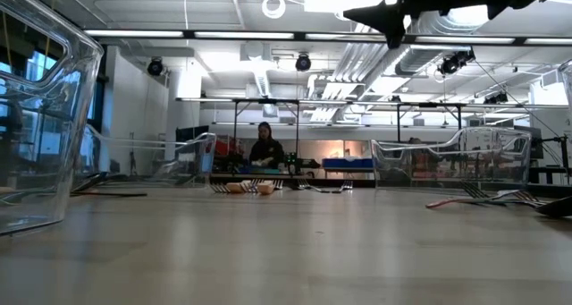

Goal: Sort silverware by color (type)
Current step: Put the light orange fork into the bottom left transparent bin

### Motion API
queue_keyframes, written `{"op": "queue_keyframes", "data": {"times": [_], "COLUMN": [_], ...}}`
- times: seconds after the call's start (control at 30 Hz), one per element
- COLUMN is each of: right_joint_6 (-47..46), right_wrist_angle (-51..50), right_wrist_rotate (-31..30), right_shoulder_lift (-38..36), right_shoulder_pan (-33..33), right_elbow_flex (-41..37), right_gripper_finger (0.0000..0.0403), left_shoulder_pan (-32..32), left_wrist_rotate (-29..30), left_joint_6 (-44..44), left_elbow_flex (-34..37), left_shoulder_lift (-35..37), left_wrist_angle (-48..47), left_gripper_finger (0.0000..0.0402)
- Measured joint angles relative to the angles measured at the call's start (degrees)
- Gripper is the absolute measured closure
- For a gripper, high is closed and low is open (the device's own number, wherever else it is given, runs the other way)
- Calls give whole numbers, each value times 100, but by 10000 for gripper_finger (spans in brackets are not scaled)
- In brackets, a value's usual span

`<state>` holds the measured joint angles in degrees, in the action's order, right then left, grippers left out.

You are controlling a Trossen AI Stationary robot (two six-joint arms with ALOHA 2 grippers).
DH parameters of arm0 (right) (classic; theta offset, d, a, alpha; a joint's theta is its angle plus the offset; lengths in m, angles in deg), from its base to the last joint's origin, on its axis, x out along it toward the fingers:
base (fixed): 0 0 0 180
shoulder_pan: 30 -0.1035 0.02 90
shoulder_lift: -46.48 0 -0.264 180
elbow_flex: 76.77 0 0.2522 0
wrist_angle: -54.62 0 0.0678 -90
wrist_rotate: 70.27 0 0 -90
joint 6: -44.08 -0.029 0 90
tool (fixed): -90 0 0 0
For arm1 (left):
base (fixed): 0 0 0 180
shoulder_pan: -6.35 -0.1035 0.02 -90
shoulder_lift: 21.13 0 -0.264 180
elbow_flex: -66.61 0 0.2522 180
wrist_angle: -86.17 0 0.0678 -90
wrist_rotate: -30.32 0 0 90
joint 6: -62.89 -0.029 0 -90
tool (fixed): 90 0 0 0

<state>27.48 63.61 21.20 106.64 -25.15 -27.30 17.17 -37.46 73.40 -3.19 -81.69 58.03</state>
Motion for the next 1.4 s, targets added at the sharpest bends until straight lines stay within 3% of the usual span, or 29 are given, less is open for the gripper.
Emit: {"op": "queue_keyframes", "data": {"times": [0.17, 0.37, 0.53, 0.63, 1.4], "right_joint_6": [-7, -4, -7, 3, 105], "right_wrist_angle": [368, 687, 714, 712, 656], "right_wrist_rotate": [0, 0, 0, 0, -2], "right_shoulder_lift": [0, -2, -2, -2, -2], "right_shoulder_pan": [0, 0, 0, 0, 0], "right_elbow_flex": [2, 2, 2, 2, 2], "right_gripper_finger": [153, 153, 153, 153, 153], "left_shoulder_pan": [-881, -1362, -1387, -1387, -1418], "left_wrist_rotate": [-1306, -1948, -2005, -2003, -1939], "left_joint_6": [-497, -464, 140, 279, 291], "left_elbow_flex": [1, 233, 1250, 1655, 1795], "left_shoulder_lift": [-373, -446, -389, -403, -437], "left_wrist_angle": [856, 1834, 3703, 4181, 4462], "left_gripper_finger": [225, 225, 225, 225, 225]}}
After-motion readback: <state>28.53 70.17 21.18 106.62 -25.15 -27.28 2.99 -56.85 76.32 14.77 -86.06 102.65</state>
